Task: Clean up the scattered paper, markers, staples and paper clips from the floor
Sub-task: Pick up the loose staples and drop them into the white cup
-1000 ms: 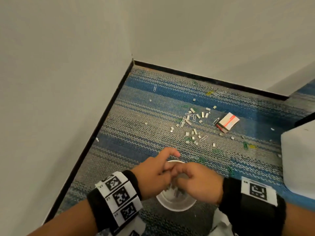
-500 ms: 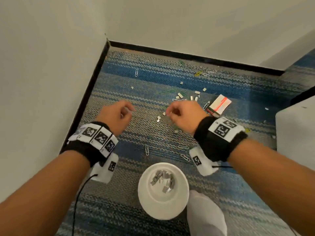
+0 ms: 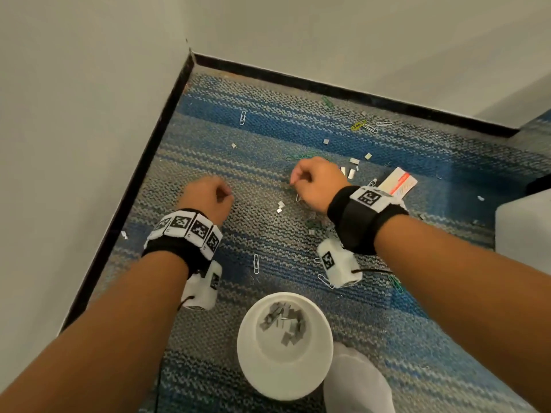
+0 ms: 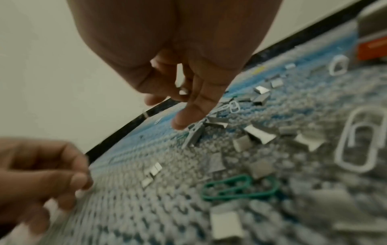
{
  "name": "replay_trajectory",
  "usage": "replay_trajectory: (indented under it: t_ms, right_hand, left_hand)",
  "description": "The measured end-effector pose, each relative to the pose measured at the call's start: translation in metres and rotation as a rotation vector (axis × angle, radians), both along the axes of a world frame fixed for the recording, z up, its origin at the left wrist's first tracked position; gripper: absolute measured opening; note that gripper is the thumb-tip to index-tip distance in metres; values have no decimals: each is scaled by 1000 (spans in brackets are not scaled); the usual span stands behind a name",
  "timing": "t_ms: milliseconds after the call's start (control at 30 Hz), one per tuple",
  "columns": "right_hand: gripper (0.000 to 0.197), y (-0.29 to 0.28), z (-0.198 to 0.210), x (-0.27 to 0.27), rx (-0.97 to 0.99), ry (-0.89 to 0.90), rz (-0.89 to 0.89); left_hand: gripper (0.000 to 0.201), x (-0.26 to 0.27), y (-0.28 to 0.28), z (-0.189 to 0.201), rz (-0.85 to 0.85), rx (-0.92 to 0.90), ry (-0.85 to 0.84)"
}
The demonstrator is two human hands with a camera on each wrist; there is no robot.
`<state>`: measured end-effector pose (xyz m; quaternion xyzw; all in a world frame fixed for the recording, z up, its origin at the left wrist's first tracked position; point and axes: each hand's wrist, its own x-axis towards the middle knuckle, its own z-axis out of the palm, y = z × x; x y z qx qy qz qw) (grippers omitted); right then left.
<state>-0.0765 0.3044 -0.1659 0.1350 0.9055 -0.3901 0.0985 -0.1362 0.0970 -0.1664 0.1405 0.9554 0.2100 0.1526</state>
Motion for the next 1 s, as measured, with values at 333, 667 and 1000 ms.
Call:
replay_trajectory:
  t_ms: [333, 667, 1000]
  right_hand:
    - [23, -15, -8, -3, 339, -91, 492]
    - [24, 28, 9, 35, -875, -131, -427]
    - [15, 40, -13, 72, 153, -127, 54]
  left_hand:
    - [18, 26, 43, -4, -129, 87, -189]
    - [15, 29, 58, -14, -274, 2, -157]
    - [22, 35, 83, -9, -298, 80, -205]
